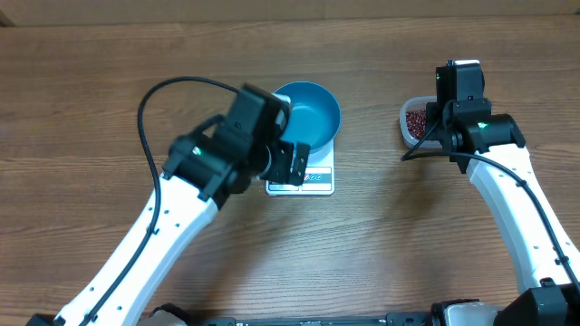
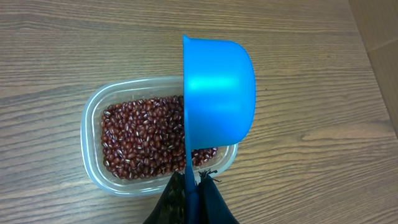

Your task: Scoop item into bowl and weigh 150g on scale

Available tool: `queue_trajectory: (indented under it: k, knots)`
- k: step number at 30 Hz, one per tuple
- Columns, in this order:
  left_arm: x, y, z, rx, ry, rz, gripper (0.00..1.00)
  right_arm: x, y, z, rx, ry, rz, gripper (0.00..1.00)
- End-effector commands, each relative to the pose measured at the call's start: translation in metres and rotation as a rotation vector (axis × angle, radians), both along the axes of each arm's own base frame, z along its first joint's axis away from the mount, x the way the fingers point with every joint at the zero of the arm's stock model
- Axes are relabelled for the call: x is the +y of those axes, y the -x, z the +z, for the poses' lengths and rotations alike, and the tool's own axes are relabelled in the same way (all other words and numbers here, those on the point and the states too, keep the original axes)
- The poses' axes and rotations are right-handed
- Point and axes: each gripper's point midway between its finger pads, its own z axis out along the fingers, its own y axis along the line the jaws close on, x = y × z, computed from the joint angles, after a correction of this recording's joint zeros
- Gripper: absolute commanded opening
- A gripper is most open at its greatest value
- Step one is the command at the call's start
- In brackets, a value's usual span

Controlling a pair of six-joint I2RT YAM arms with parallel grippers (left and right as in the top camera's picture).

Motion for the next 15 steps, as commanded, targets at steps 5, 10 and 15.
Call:
queue_trajectory:
  k: [5,10,15]
  knots:
    - [0.019,0.024,0.033,-0.123,-0.080,0.008,0.99,-0.001,-0.004,0.010,-0.032,-0.002,-0.009,0.04]
    - [0.022,0.022,0.034,-0.124,-0.081,0.015,1.00,0.002,-0.004,0.009,-0.026,-0.009,0.010,0.04]
    - [0.021,0.021,0.031,-0.115,-0.087,0.015,1.00,0.002,-0.005,0.009,-0.018,0.004,0.028,0.04]
